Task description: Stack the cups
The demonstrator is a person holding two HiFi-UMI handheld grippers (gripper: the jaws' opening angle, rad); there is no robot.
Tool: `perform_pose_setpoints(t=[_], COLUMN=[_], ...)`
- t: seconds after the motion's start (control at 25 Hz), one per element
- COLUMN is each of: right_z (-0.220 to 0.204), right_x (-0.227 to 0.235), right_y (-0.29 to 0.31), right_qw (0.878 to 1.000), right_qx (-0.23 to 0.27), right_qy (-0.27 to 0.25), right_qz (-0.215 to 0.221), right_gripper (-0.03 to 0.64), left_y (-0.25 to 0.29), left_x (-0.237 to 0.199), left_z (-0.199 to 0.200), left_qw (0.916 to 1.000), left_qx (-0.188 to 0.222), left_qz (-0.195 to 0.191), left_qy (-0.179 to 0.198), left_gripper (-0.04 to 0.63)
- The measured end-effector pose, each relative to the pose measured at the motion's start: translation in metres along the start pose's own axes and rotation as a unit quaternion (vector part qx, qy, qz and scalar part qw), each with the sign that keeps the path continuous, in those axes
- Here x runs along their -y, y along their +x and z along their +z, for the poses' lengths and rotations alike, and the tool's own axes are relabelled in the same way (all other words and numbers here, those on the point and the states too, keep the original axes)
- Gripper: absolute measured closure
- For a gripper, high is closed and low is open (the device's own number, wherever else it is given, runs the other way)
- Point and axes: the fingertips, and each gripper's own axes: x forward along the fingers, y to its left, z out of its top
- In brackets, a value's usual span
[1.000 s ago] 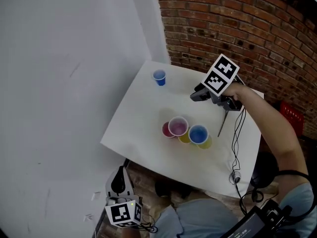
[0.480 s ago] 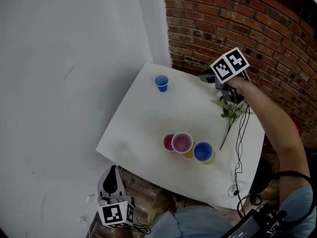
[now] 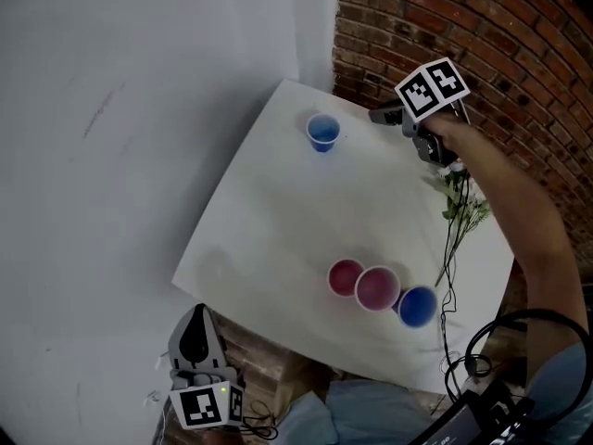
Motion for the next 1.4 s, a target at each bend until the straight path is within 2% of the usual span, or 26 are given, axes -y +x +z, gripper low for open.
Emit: perform_pose_setpoints(t=[0.16, 0.4, 0.68, 0.76, 0.88, 1.0, 1.12, 1.4], right_z=[0.014, 0.018, 0.033, 0.031, 0.019, 0.011, 0.009, 0.016], right_x=[-0.017, -0.023, -0.041, -0.052, -0.057, -0.052, -0.048, -0.054], right_y=[0.031, 0.068, 0.077, 0.078, 0.086, 0.091, 0.091, 0.066], right_qw=[1.0, 0.999, 0.999, 0.998, 0.997, 0.995, 0.995, 0.997], right_qx=[-0.011, -0.03, -0.015, -0.024, -0.054, -0.075, -0.081, -0.065], right_qy=[-0.007, -0.002, 0.012, 0.0, -0.034, -0.057, -0.058, -0.026], right_qz=[0.016, 0.013, 0.05, 0.062, 0.047, 0.02, 0.01, 0.019], right_gripper=[0.468, 0.46, 0.457, 0.457, 0.46, 0.52, 0.583, 0.589], left_y=[0.01, 0.009, 0.008, 0.008, 0.005, 0.004, 0.001, -0.008], left_x=[-0.011, -0.03, -0.04, -0.04, -0.04, -0.04, -0.04, -0.032], left_z=[-0.014, -0.032, -0.043, -0.045, -0.046, -0.043, -0.043, -0.037], left_qw=[0.9999, 0.999, 0.9981, 0.998, 0.9978, 0.9979, 0.998, 0.9985], left_qx=[-0.014, -0.033, -0.044, -0.045, -0.046, -0.044, -0.042, -0.031], left_qz=[0.002, 0.019, 0.029, 0.03, 0.032, 0.034, 0.036, 0.035], left_qy=[-0.009, -0.023, -0.032, -0.034, -0.035, -0.032, -0.032, -0.028], left_gripper=[0.586, 0.586, 0.586, 0.586, 0.586, 0.586, 0.586, 0.586])
